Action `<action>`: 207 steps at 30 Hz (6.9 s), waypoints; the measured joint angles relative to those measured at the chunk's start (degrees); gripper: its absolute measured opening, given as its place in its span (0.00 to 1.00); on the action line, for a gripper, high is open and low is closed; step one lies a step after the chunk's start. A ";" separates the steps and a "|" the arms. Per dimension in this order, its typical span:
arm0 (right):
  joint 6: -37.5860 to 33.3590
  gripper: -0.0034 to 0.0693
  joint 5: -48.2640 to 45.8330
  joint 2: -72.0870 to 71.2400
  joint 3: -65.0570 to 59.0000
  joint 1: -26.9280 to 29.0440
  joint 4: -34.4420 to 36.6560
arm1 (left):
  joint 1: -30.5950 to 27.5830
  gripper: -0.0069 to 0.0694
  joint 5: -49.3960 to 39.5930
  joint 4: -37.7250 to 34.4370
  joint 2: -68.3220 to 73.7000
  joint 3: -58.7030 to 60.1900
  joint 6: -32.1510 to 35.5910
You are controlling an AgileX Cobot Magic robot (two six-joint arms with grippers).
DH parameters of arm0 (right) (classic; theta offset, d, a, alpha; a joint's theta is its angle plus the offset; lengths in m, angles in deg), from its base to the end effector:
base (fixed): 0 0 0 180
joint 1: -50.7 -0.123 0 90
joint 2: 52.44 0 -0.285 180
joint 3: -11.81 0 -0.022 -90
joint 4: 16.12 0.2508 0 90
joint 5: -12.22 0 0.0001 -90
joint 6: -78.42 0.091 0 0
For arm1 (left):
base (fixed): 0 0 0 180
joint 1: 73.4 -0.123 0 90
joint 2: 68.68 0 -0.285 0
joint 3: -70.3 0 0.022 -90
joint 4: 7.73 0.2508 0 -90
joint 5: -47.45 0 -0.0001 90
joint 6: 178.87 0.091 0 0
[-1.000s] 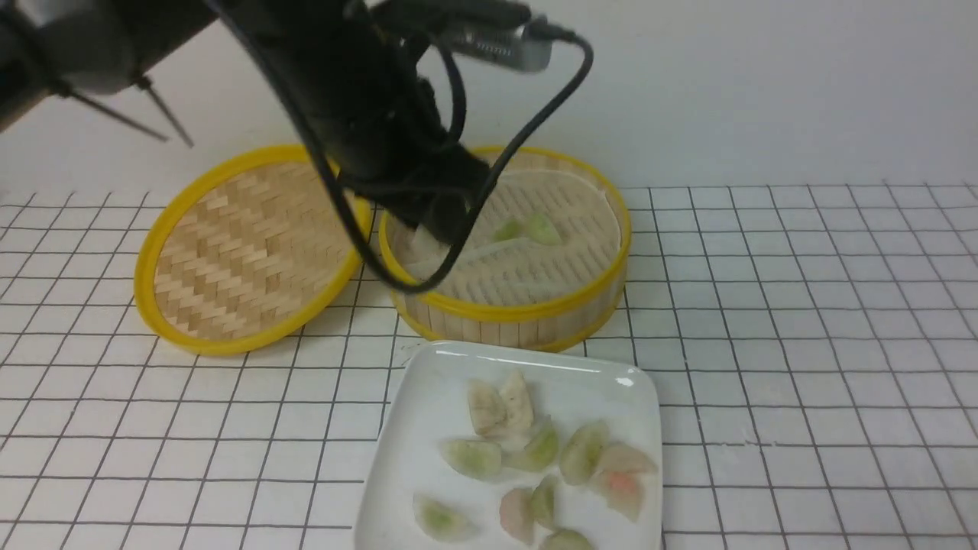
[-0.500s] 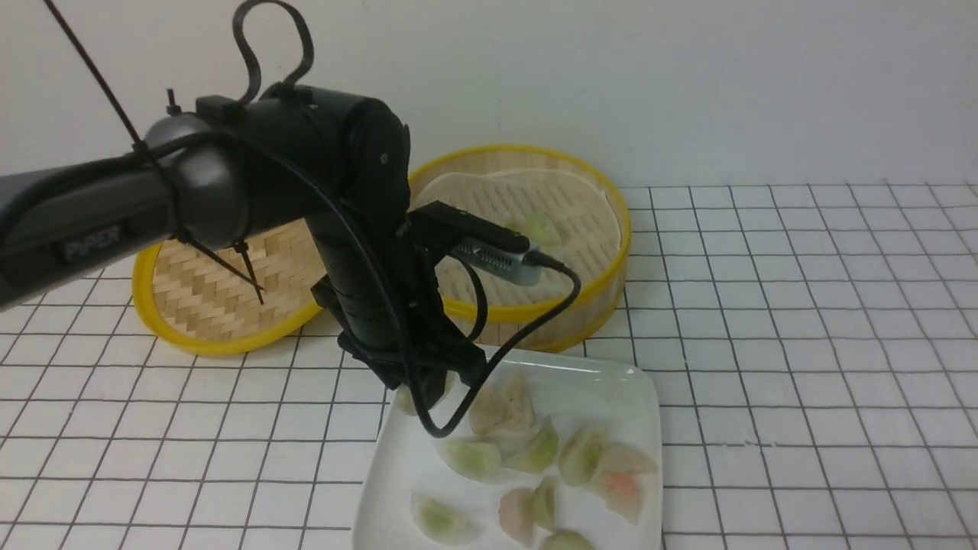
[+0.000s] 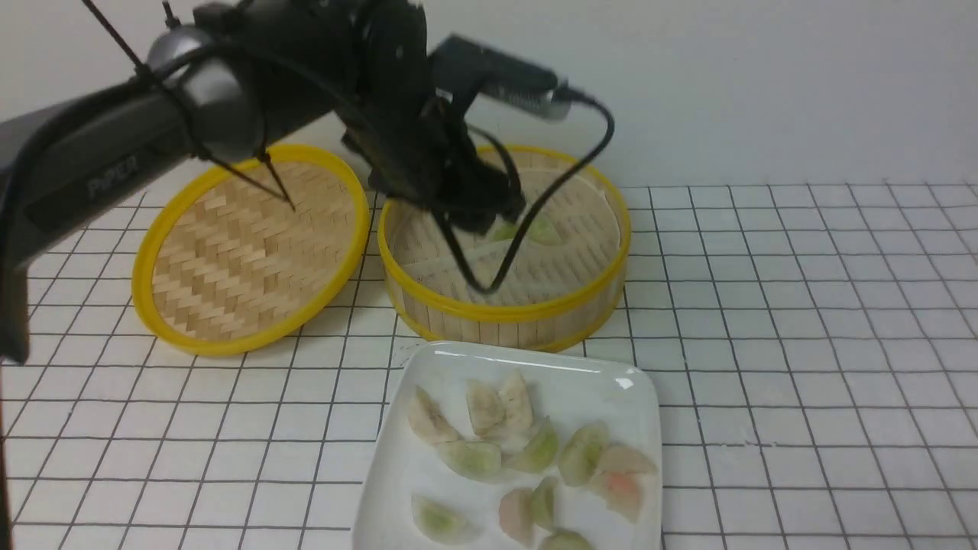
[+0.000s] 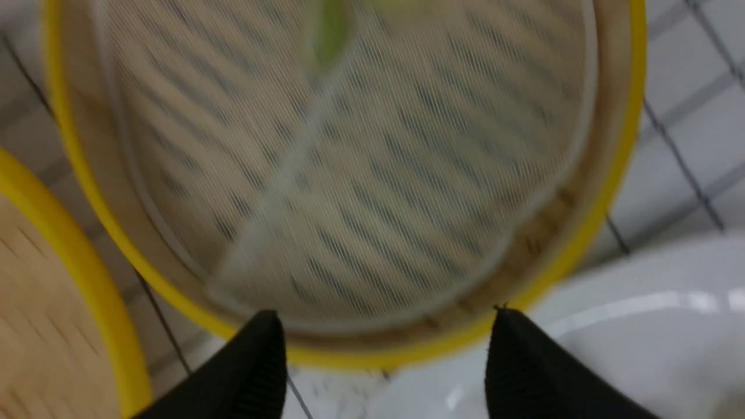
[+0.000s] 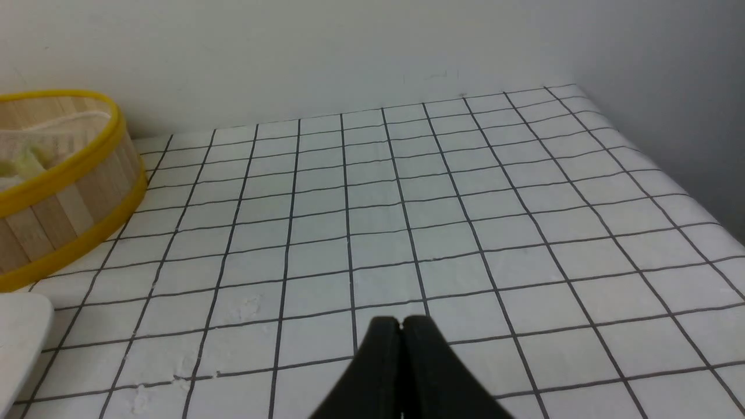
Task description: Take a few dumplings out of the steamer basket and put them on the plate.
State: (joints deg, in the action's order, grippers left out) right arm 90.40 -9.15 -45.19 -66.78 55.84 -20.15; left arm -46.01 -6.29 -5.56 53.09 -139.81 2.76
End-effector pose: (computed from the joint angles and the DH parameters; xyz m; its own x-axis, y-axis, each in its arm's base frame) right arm 0.0523 -0.0070 0.1722 -0.2746 0.1683 -0.9467 0.1548 0.9795 0.1292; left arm 0.4035 -0.2059 0.3051 -0.7071 0.4236 -0.5661 0.4810 0.8751 0.0540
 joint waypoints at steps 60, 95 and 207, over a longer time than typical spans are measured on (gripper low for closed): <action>0.00 0.03 0.00 0.00 0.00 0.00 0.00 | -3.96 0.31 -17.83 -18.31 13.10 -34.29 8.03; 0.00 0.03 0.00 0.00 0.00 0.00 0.00 | 14.00 0.51 -13.68 -4.93 -0.58 19.64 2.29; 0.00 0.03 -0.11 0.00 0.00 0.00 0.00 | -26.67 0.08 31.82 -6.14 -114.57 108.88 2.25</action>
State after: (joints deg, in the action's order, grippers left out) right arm 90.40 -9.26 -45.19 -66.78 55.84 -20.15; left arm -72.69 25.53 -11.69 -61.48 -30.93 5.01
